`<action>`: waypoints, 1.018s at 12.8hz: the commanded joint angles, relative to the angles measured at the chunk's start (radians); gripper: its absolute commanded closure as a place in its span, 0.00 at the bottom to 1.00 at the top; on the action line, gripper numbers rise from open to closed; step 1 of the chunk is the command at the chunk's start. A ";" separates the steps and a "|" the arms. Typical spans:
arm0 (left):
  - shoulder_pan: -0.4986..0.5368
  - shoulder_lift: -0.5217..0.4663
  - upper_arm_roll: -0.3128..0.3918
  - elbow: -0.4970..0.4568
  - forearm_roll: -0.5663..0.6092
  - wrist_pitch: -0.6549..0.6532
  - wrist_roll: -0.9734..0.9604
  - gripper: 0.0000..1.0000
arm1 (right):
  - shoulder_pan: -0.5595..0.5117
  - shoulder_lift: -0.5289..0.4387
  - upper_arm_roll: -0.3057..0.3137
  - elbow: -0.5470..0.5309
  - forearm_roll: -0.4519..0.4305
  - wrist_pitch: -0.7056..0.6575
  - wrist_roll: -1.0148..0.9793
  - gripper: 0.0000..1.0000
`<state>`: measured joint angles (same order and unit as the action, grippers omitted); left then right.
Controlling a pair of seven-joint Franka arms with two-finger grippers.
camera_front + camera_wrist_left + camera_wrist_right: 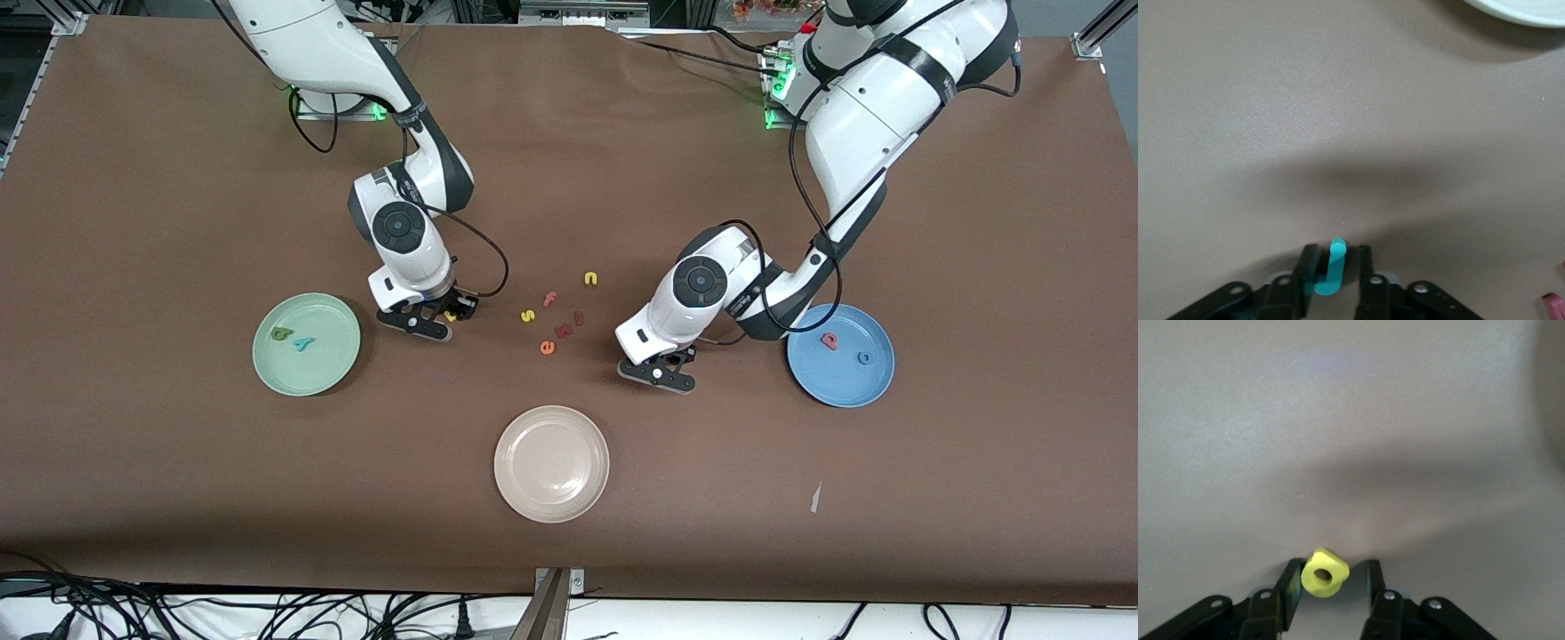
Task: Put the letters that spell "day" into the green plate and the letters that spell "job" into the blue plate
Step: 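Grasp the yellow a with the right gripper while the left gripper grasps the teal j, then drop the a on the green plate while the left gripper drops the j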
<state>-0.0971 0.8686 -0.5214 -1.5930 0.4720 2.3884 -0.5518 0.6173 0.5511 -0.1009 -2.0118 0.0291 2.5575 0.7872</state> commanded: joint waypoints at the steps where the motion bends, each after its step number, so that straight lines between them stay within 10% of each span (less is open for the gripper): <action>1: -0.009 -0.006 0.009 -0.007 0.030 -0.005 -0.033 1.00 | 0.015 0.000 -0.014 -0.007 -0.011 0.016 0.006 0.53; 13: 0.216 -0.215 -0.031 0.011 -0.018 -0.375 0.323 1.00 | 0.027 -0.006 -0.014 -0.005 -0.011 0.017 0.001 0.74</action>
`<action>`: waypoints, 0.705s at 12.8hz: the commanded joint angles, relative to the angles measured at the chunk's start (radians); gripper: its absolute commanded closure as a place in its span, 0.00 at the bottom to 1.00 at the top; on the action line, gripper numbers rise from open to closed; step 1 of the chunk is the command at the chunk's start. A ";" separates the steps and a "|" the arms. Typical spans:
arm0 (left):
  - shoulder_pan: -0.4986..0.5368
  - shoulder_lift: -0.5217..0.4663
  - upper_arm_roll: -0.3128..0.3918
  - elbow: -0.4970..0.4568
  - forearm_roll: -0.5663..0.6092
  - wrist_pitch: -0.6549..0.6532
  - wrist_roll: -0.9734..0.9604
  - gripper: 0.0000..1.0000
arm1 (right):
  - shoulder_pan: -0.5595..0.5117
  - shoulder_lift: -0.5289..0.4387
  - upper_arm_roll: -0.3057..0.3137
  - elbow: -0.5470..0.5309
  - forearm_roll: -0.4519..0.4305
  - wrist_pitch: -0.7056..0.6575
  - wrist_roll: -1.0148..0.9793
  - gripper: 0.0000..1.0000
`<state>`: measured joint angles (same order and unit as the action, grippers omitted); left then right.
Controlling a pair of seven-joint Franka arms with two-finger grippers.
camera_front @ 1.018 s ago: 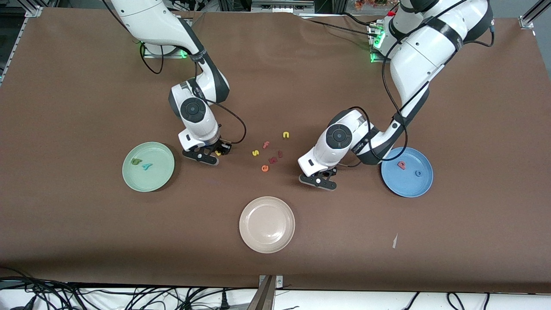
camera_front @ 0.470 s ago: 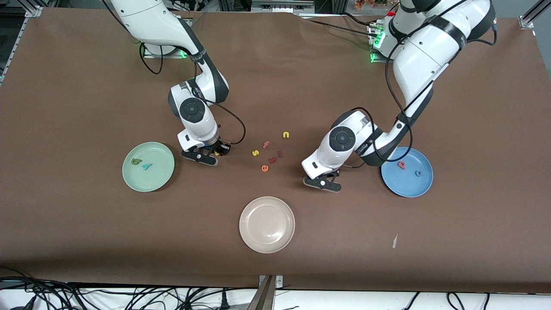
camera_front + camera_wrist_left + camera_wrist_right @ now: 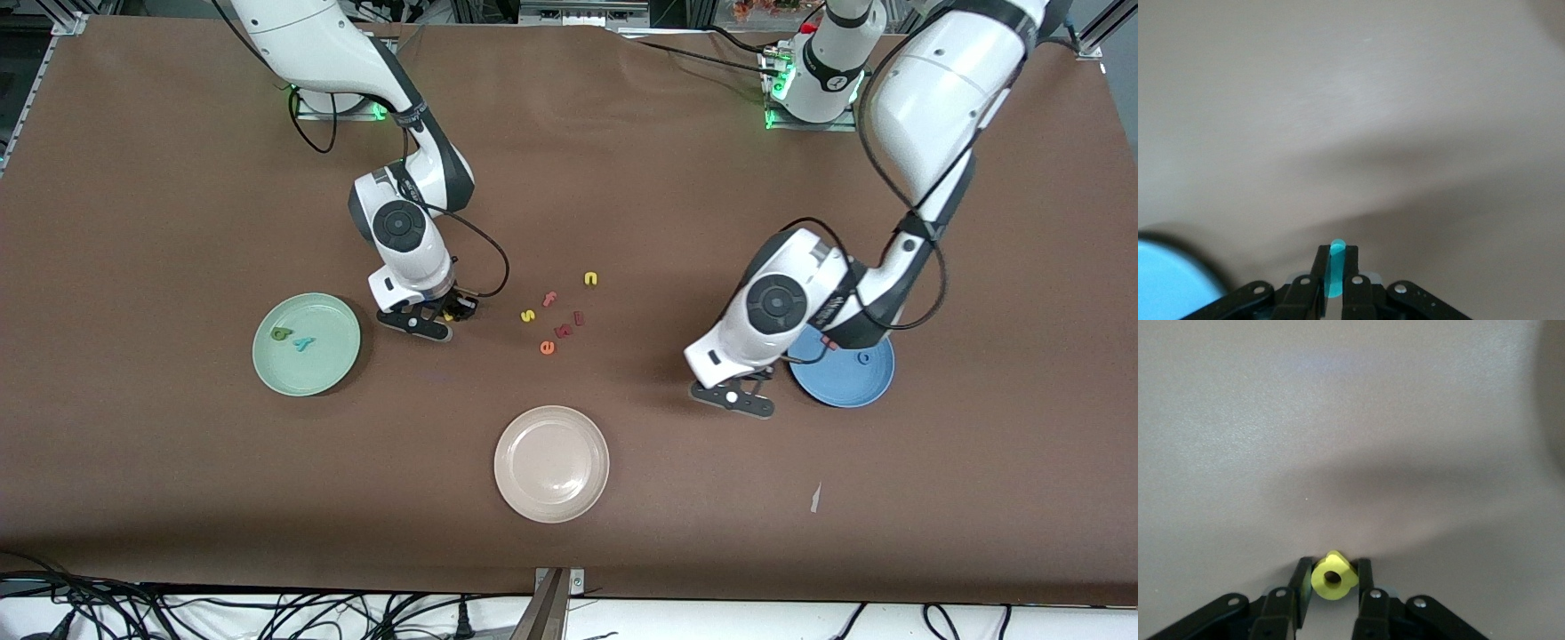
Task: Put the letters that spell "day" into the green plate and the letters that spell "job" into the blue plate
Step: 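Drop the a on the green plate while the left gripper drops the j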
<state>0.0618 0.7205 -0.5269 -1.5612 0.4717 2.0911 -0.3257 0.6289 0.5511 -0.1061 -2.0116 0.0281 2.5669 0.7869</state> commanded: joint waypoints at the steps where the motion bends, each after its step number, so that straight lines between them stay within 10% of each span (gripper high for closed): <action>1: 0.097 -0.090 -0.025 -0.023 -0.056 -0.127 0.152 1.00 | 0.012 -0.031 -0.009 -0.006 -0.010 0.003 -0.023 0.74; 9: 0.286 -0.050 -0.027 -0.076 -0.133 -0.094 0.441 0.98 | -0.271 -0.275 -0.010 -0.028 -0.017 -0.328 -0.533 0.73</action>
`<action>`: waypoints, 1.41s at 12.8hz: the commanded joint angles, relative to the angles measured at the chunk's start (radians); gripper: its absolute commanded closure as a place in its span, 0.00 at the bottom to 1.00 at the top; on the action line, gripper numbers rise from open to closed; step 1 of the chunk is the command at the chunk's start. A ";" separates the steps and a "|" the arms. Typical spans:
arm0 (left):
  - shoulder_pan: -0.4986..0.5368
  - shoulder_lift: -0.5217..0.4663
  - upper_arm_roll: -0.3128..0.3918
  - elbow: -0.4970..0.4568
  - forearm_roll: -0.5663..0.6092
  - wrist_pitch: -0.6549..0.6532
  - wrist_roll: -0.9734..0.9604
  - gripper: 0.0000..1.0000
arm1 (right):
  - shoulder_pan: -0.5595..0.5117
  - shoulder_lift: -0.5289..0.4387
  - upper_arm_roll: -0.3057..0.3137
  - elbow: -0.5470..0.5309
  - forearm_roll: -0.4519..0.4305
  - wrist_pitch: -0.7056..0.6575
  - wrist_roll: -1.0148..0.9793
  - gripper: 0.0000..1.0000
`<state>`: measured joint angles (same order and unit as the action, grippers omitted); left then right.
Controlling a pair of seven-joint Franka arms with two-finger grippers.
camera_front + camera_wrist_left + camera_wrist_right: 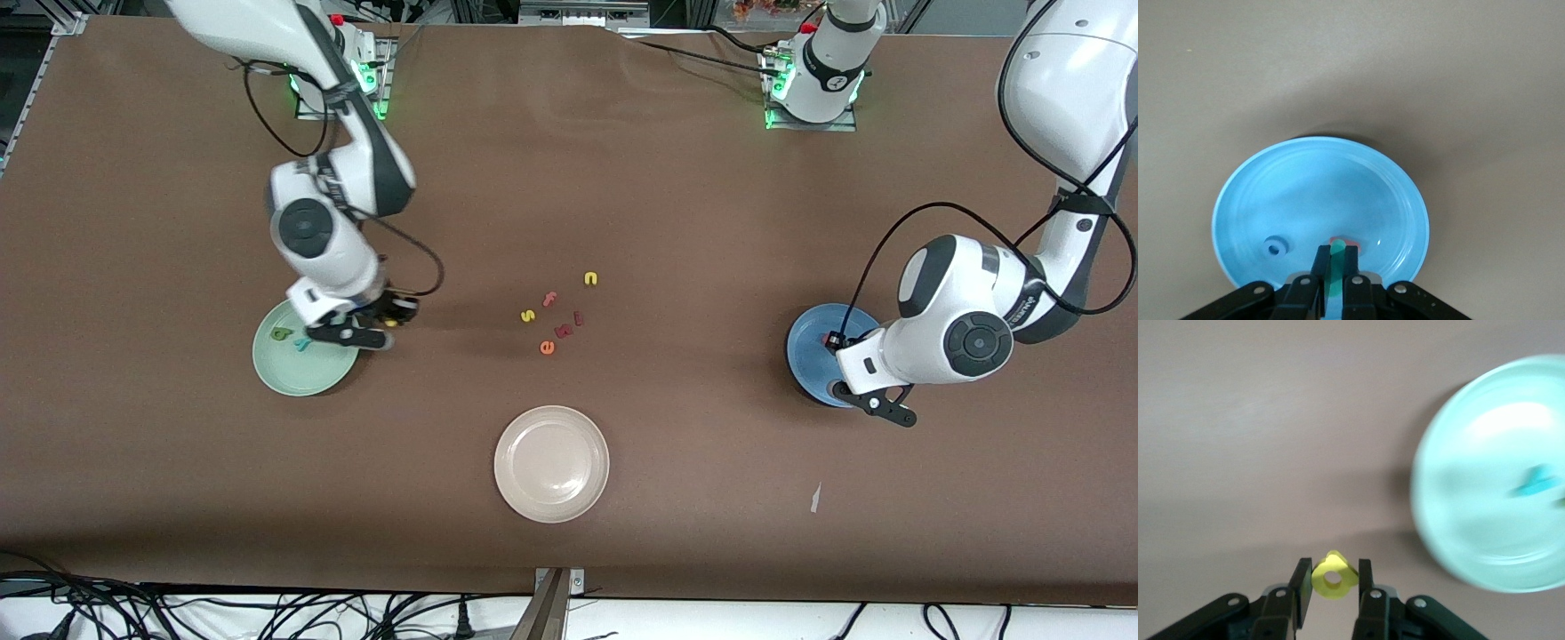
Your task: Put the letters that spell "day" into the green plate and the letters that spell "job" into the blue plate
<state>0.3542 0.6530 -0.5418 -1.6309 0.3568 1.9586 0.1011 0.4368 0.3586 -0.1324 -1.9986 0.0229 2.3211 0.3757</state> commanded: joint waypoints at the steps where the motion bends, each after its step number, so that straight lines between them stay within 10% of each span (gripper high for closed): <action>1: -0.006 0.034 -0.012 -0.006 -0.019 0.048 0.014 0.95 | -0.117 -0.116 0.016 -0.054 -0.012 -0.129 -0.188 0.73; 2: -0.005 0.040 -0.012 -0.007 -0.021 0.051 0.014 0.75 | -0.154 -0.141 0.016 -0.072 -0.012 -0.152 -0.248 0.72; 4: -0.008 0.040 -0.012 -0.007 -0.019 0.049 0.014 0.01 | -0.184 -0.152 0.016 -0.100 -0.012 -0.154 -0.290 0.51; 9: -0.017 0.010 -0.027 0.009 -0.019 0.037 0.014 0.00 | -0.185 -0.152 0.017 -0.094 -0.005 -0.123 -0.314 0.00; 18: -0.008 -0.147 -0.118 0.297 -0.025 -0.357 0.009 0.00 | -0.185 -0.199 0.027 0.151 0.028 -0.388 -0.282 0.00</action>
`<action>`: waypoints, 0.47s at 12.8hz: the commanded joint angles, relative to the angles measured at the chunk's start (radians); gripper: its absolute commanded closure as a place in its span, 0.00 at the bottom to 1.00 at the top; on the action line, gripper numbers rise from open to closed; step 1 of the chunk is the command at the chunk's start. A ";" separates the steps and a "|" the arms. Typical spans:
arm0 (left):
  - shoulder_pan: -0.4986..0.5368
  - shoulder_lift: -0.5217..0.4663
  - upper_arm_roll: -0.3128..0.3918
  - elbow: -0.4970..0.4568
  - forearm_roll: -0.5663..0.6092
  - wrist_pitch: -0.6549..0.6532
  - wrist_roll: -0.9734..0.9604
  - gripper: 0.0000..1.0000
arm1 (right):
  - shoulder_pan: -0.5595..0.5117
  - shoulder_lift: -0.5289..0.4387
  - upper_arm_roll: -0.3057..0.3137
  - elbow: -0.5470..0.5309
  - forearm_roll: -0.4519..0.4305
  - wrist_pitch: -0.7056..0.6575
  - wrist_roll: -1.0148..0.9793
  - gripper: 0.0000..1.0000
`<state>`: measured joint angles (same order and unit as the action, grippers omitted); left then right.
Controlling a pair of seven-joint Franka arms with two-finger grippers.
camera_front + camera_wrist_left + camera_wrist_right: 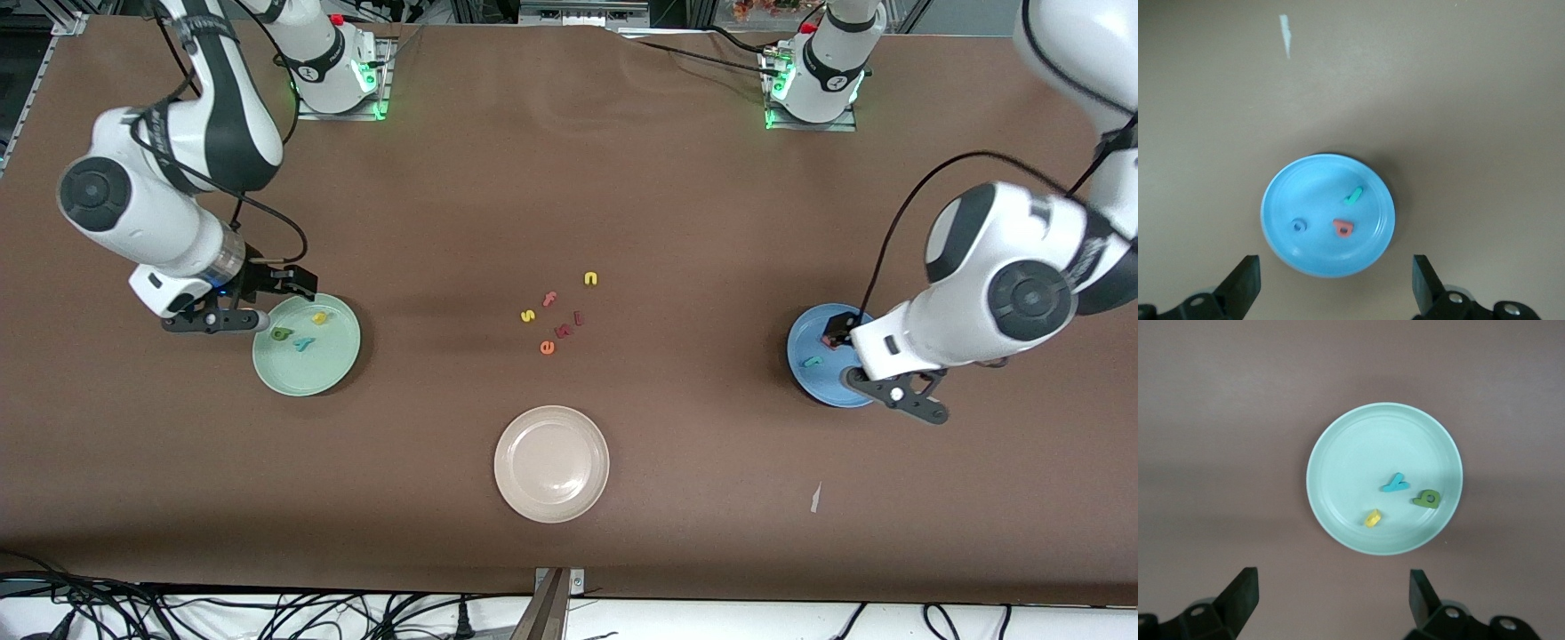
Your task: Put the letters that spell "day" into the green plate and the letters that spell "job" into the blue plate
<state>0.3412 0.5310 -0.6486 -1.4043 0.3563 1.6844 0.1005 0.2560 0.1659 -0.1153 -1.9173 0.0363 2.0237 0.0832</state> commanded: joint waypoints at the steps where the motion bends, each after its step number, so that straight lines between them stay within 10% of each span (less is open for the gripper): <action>1: 0.007 -0.055 -0.005 0.105 -0.067 -0.107 0.005 0.00 | -0.004 -0.006 0.011 0.113 0.011 -0.146 0.012 0.00; 6: 0.059 -0.160 0.055 0.125 -0.155 -0.114 -0.080 0.00 | -0.006 -0.026 0.011 0.314 -0.001 -0.391 0.010 0.00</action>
<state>0.3910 0.3986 -0.6127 -1.2722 0.2341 1.5821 0.0775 0.2563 0.1450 -0.1109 -1.6741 0.0362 1.7219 0.0835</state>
